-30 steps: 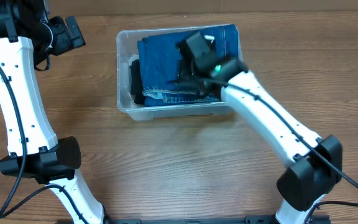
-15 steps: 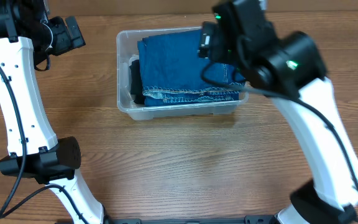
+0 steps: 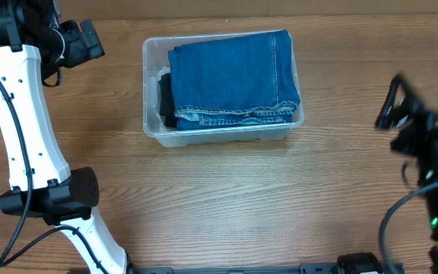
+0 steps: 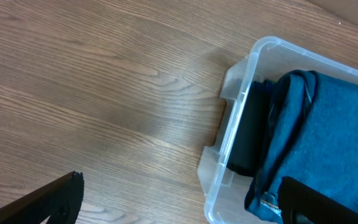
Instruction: Pack container
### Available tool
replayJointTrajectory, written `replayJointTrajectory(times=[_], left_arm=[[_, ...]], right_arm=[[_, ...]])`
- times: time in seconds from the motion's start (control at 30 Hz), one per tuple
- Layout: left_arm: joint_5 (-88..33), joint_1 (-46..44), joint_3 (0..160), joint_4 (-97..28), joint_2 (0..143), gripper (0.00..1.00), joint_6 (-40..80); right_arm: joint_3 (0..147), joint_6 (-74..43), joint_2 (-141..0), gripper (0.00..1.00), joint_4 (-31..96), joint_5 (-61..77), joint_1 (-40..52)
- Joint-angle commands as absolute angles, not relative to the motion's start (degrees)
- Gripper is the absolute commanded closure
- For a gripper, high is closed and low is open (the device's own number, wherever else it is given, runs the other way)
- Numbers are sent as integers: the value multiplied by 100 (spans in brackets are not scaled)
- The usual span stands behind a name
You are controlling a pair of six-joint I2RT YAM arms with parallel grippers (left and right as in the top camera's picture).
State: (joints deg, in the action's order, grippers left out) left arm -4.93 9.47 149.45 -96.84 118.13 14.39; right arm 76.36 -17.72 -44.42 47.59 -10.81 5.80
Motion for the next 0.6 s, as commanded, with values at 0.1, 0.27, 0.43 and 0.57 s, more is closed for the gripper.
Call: replayJointTrajectory(times=[0.1, 0.27, 0.43, 0.57], left_arm=[[-537, 937, 14958, -9679, 11614, 0, 1352], [-537, 937, 14958, -9679, 11614, 0, 1352], [-537, 937, 14958, -9679, 11614, 0, 1352], [-537, 937, 14958, -9679, 11614, 0, 1352]], right_arm=[[4414, -1455, -2213, 0, 3151, -279, 34], [2609, -1452, -1323, 0, 2202, 366, -506], [1240, -1455, -947, 0, 1192, 403, -556], [637, -1455, -668, 0, 832, 268, -707]])
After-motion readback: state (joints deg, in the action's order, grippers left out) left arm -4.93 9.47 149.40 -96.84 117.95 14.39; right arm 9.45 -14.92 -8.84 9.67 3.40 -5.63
